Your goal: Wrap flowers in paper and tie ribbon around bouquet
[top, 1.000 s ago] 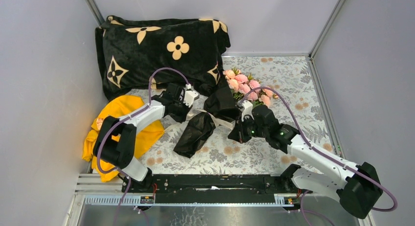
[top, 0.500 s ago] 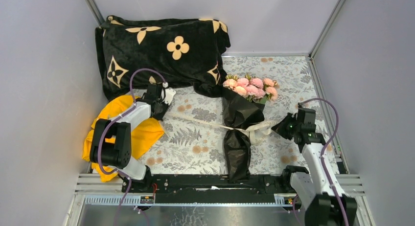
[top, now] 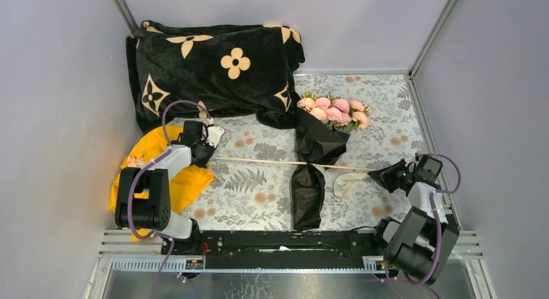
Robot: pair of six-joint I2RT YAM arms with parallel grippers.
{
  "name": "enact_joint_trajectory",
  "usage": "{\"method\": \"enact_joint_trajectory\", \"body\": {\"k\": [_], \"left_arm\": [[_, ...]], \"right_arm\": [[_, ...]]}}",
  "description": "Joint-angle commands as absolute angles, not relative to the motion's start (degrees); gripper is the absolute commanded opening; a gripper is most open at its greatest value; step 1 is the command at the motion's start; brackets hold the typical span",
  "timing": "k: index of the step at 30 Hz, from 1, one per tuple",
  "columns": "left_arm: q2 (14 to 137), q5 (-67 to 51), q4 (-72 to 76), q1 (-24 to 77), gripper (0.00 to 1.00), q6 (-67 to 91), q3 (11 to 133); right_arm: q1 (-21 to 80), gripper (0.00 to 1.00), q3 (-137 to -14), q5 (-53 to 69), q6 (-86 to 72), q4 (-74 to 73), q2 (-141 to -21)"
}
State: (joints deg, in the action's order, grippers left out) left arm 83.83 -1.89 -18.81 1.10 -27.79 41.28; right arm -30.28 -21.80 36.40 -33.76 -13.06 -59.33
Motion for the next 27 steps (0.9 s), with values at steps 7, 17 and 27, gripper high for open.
{"method": "enact_joint_trajectory", "body": {"k": [7, 17, 27], "left_arm": [[79.43, -4.23, -28.72, 5.5, 0.0, -27.75, 47.92], [75.64, -26.57, -56.2, 27.42, 0.0, -22.0, 80.26], [69.83, -34.11, -59.05, 32.86, 0.0, -14.47, 92.17]], "right_arm": [[-35.32, 0.0, -26.67, 31.53, -25.86, -15.42, -57.41], [-20.39, 0.64, -38.06, 19.56, -22.28, -24.53, -55.75], [24.54, 0.81, -44.38, 24.75, -6.15, -5.85, -52.48]]}}
